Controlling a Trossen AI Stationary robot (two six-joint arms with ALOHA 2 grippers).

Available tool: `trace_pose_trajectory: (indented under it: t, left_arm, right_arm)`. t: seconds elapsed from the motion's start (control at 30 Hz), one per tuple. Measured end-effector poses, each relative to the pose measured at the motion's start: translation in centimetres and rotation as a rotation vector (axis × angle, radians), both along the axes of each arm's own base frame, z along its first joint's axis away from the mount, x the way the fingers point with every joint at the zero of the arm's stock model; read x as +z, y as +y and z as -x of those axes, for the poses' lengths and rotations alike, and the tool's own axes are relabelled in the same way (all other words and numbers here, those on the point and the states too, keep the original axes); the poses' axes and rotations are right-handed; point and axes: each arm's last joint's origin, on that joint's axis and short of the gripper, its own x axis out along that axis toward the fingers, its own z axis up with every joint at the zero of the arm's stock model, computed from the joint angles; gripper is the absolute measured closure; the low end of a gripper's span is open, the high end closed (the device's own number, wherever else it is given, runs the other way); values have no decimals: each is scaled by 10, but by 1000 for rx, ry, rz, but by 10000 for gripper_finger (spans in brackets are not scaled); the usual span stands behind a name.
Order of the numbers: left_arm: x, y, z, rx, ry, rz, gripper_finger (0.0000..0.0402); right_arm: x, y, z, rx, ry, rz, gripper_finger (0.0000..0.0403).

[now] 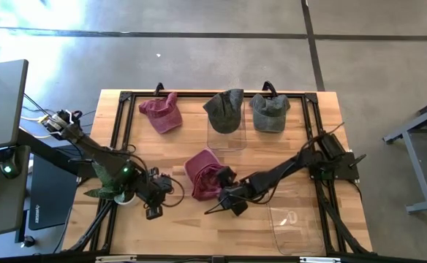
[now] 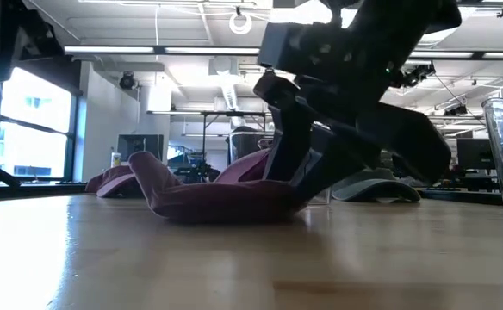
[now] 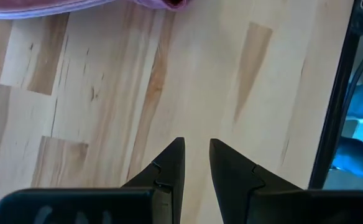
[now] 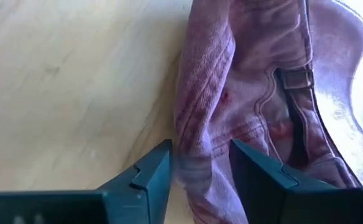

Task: Pick & Place hat
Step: Put the bottom red cap into the bottom transparent bin

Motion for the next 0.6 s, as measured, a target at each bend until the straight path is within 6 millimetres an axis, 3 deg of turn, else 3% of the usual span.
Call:
trace_pose_trajectory:
  t: [0.17, 0.37, 0.47, 0.6]
  left_arm:
    - [0, -3, 2, 5, -10, -15, 331]
    - [0, -2, 2, 28, -7, -4, 331]
    - [4, 0, 5, 27, -8, 18, 331]
    - [15, 4, 10, 39, -30, 4, 331]
  right_arm:
    - [-3, -12, -5, -21, 14, -21, 296]
    - [2, -24, -9, -45, 30, -48, 379]
    - [30, -24, -15, -45, 19, -118, 382]
    - [92, -28, -19, -49, -19, -326, 365]
